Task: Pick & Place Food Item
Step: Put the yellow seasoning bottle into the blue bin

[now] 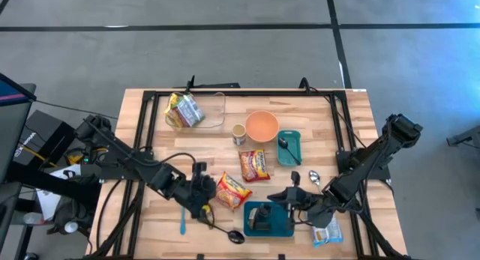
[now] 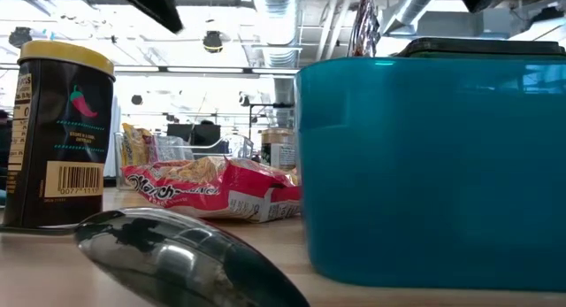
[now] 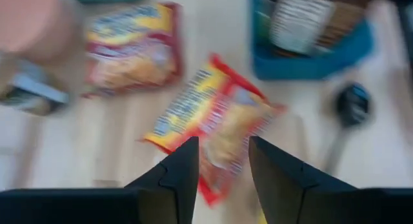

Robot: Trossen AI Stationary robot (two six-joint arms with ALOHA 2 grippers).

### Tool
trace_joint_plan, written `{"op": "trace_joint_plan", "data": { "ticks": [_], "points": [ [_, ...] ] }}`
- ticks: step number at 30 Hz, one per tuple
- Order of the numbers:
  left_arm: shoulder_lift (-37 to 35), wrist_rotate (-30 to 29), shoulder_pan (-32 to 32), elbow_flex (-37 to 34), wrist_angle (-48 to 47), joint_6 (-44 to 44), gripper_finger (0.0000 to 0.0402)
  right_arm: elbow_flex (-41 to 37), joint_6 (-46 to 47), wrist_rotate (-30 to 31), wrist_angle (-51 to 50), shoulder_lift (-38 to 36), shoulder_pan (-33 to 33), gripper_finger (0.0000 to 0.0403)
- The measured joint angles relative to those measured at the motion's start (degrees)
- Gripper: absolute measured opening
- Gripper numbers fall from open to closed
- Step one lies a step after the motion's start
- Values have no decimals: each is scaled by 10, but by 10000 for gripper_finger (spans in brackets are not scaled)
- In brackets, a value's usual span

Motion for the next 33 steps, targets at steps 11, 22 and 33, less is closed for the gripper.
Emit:
{"op": "trace_joint_plan", "data": {
  "ticks": [11,22,33],
  "points": [
    [-34,54,-62,0,0,-71,101,0,0,-55,5,0,-6,1],
    [-5,2,-106,0,21,-72,69,0,0,-77,5,0,-7,1],
    [-5,2,-104,0,10,-28,55,0,0,-77,4,0,-7,1]
  ]
}}
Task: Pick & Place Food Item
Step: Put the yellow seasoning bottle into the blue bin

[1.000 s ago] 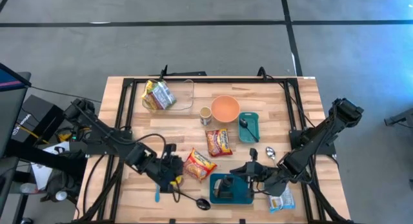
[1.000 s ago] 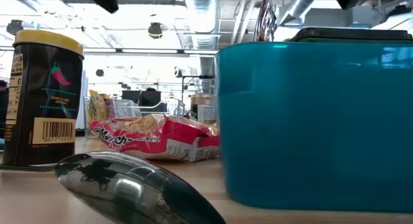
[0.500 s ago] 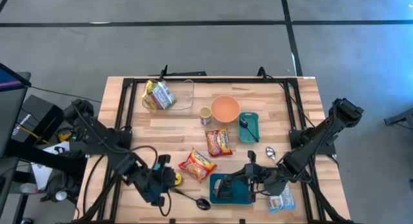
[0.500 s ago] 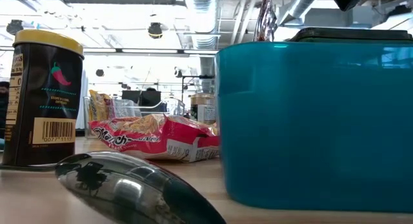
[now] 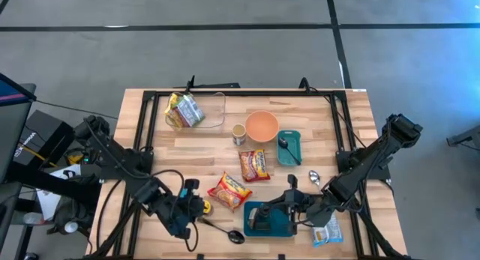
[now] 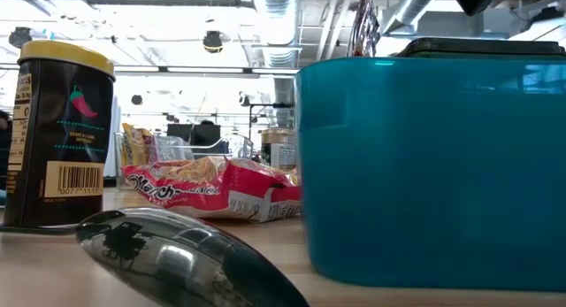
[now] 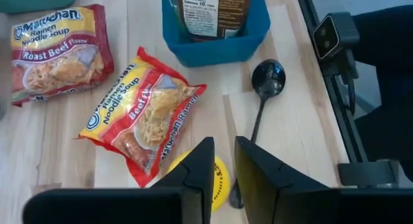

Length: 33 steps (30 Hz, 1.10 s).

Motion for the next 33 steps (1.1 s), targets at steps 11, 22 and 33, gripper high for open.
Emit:
{"op": "trace_joint_plan", "data": {
  "ticks": [11,22,33],
  "points": [
    [0,43,13,0,0,-34,136,0,0,0,0,0,0,1],
    [0,43,16,0,-39,-49,254,0,0,0,0,0,0,1],
    [0,45,-5,0,-106,-116,239,0,0,0,0,0,0,1]
  ]
}}
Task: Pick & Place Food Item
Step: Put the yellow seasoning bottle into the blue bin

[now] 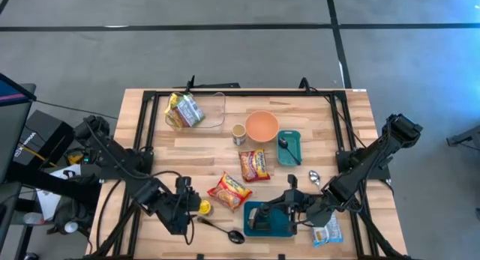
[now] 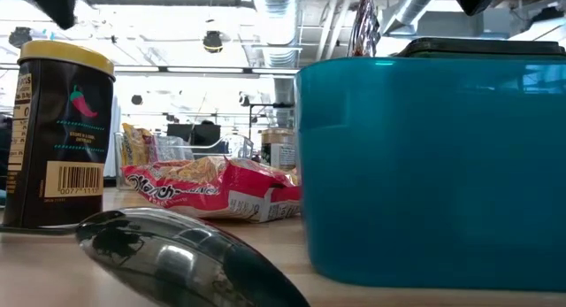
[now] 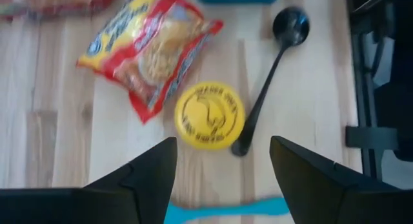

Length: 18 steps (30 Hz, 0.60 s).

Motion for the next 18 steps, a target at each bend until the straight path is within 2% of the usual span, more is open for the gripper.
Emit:
{"op": "trace_joint_plan", "data": {
  "ticks": [7,18],
  "points": [
    [0,-18,-21,-32,-4,-50,223,0,0,0,0,0,0,1],
    [0,-19,-24,-135,103,-63,222,0,0,0,0,0,0,1]
  ]
}}
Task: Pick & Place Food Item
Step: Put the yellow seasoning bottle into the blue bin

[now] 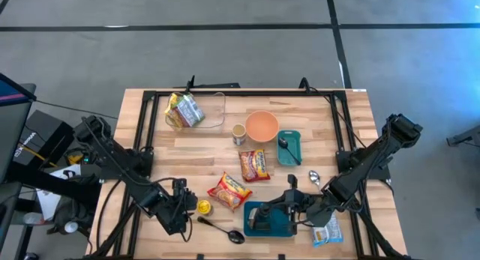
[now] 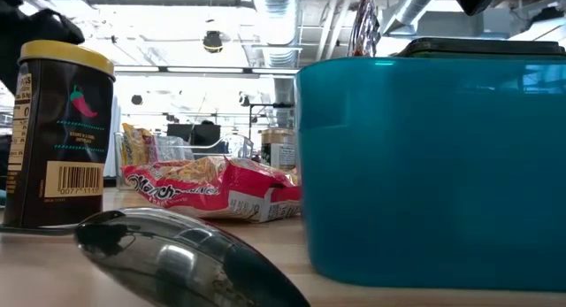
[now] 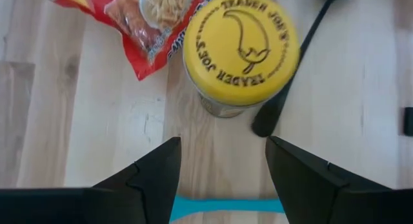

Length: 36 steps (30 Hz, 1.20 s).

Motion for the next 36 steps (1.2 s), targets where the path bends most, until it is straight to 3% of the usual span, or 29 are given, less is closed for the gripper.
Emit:
{"op": "trace_joint_plan", "data": {
  "ticks": [25,36],
  "points": [
    [0,-6,0,-102,160,1,225,0,6,0,0,0,0,1],
    [0,-15,1,-150,245,22,298,0,6,0,0,0,0,1]
  ]
}}
